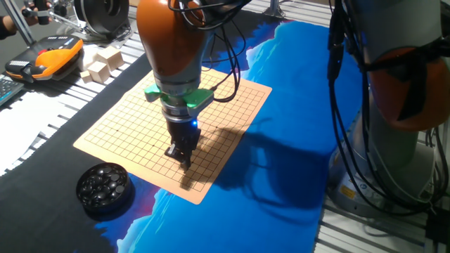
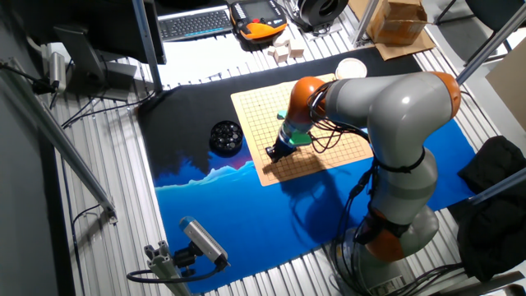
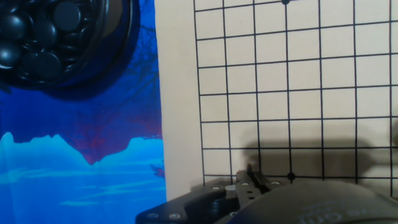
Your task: Play the first move as black on the 3-4 point in the upper right corner of the Go board
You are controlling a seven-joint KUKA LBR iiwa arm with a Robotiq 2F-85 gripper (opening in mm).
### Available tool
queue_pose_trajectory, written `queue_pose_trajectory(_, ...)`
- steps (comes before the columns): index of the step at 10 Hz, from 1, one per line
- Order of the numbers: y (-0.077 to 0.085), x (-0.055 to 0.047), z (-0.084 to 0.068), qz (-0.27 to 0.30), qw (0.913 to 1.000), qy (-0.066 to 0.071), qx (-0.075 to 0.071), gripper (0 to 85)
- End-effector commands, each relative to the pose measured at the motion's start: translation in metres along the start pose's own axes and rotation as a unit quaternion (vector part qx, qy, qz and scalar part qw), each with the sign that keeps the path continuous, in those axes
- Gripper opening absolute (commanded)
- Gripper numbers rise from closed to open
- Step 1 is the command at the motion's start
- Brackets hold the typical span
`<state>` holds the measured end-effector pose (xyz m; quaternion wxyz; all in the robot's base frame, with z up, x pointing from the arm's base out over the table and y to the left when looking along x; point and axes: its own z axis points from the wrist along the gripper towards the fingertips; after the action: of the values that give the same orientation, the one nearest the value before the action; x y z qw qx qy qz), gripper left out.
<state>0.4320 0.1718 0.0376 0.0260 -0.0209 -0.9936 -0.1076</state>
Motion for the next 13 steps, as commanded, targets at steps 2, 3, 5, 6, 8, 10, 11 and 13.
queue_pose_trajectory(2, -0.0009, -0.0001, 0.001, -0.001, 1.0, -0.002, 0.001, 0.0)
queue_pose_trajectory(3, -0.001, -0.0002, 0.0011, -0.001, 1.0, -0.003, 0.002, 0.0)
queue_pose_trajectory(5, -0.001, -0.0002, 0.0012, -0.001, 1.0, -0.007, 0.005, 0.0)
queue_pose_trajectory(6, -0.001, -0.0003, 0.0012, 0.0, 1.0, -0.008, 0.006, 0.0)
queue_pose_trajectory(8, -0.001, -0.0003, 0.0012, 0.0, 0.9999, -0.009, 0.007, 0.0)
queue_pose_trajectory(10, -0.001, -0.0003, 0.0012, 0.001, 0.9999, -0.01, 0.008, 0.0)
queue_pose_trajectory(11, -0.001, -0.0003, 0.0012, 0.002, 0.9999, -0.011, 0.007, 0.0)
queue_pose_trajectory(13, -0.001, -0.0005, 0.0013, 0.002, 0.9999, -0.012, 0.008, 0.0)
